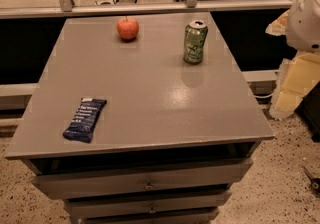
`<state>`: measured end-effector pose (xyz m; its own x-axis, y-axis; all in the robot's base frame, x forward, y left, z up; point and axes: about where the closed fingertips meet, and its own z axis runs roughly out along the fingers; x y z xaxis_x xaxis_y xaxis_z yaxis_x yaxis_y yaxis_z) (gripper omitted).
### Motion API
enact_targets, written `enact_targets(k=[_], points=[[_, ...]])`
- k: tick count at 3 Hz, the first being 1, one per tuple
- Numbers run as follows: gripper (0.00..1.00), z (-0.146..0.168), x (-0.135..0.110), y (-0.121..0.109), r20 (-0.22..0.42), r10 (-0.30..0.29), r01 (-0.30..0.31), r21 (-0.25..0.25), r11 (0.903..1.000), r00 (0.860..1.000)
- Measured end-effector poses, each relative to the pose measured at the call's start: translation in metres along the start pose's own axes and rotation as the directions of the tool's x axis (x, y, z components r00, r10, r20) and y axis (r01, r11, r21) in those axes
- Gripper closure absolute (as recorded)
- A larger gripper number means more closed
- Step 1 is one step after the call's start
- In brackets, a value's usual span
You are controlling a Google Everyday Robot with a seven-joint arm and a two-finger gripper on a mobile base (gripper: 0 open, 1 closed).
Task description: Pick rxbar blueberry
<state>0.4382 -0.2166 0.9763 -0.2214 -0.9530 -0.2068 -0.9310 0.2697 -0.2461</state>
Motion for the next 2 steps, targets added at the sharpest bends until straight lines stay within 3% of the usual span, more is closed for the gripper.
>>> enact_targets(k=[1, 2], points=[[0.00, 0.000, 0.000, 0.000, 0.000, 0.000, 0.000, 0.000, 1.0000, 1.000], [0.00, 0.012, -0.018, -0.002, 0.064, -0.025, 0.025, -0.012, 0.9996, 0.998]])
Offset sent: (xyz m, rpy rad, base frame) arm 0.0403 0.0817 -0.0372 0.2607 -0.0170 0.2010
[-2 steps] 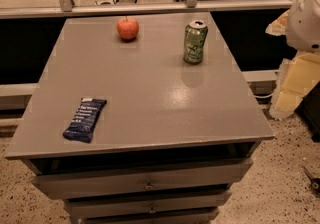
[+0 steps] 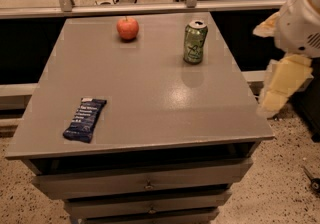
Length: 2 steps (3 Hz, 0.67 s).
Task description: Pick rxbar blueberry
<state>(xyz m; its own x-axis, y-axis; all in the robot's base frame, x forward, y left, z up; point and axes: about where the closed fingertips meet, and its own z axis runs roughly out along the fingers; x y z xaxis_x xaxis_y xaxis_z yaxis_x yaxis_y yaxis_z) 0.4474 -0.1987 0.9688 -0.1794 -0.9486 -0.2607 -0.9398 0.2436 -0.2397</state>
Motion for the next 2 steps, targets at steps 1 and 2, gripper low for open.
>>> enact_targets(k=[1, 2], points=[[0.00, 0.040, -0.059, -0.004, 0.176, -0.092, 0.101, -0.039, 0.9941, 0.980], [0.00, 0.073, -0.121, 0.004, 0.345, -0.188, 0.224, -0.068, 0.9722, 0.920]])
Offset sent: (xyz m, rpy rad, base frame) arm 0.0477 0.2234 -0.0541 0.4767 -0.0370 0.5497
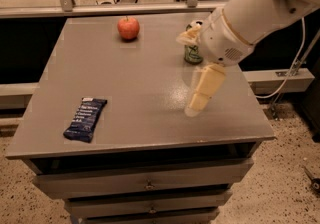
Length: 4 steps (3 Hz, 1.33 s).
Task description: Pick rxbar blueberry
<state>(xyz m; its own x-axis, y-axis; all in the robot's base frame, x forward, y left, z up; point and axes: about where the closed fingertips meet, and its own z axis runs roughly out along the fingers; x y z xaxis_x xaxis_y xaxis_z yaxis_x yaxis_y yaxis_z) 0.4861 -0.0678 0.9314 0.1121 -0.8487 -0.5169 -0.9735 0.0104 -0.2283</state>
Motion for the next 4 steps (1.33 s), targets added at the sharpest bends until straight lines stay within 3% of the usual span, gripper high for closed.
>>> enact_targets(k=[1, 2, 3, 4], points=[[0.00, 0.044, -0.045, 0.001, 0.147, -0.084, 0.094, -0.059, 0.9939, 0.986], [0.00, 0.080, -0.081, 0.013, 0.260, -0.101, 0.134, -0.113, 0.9846, 0.960], [0.00, 0.115, -0.103, 0.030, 0.324, -0.069, 0.126, -0.158, 0.9793, 0.943], [0.00, 0.146, -0.114, 0.040, 0.335, -0.016, 0.081, -0.183, 0.9797, 0.942]])
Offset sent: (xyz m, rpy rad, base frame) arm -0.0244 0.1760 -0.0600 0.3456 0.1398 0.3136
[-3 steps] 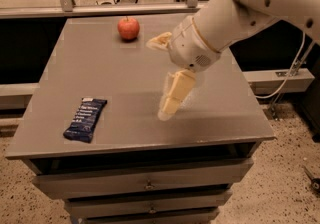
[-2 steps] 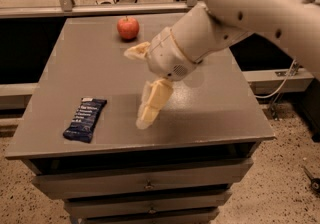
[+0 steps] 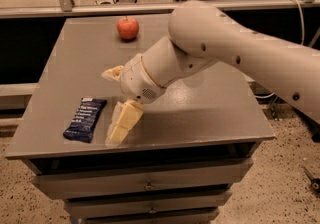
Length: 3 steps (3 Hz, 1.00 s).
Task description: Pick rxbar blueberry
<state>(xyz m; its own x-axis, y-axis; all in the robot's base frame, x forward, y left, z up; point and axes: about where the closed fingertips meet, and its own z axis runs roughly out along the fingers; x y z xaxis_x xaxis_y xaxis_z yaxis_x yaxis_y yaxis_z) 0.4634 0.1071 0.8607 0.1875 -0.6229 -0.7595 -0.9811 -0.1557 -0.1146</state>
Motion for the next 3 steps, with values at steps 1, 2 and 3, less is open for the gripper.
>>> enact_targets(k=[1, 2, 3], points=[[0.00, 0.027, -0.001, -0.004, 0.022, 0.061, -0.062, 0.006, 0.9981, 0.998], [0.00, 0.046, -0.004, -0.011, 0.039, 0.107, -0.108, 0.016, 0.9940, 0.993], [0.17, 0.061, -0.006, -0.013, 0.046, 0.144, -0.145, 0.019, 0.9892, 0.988]])
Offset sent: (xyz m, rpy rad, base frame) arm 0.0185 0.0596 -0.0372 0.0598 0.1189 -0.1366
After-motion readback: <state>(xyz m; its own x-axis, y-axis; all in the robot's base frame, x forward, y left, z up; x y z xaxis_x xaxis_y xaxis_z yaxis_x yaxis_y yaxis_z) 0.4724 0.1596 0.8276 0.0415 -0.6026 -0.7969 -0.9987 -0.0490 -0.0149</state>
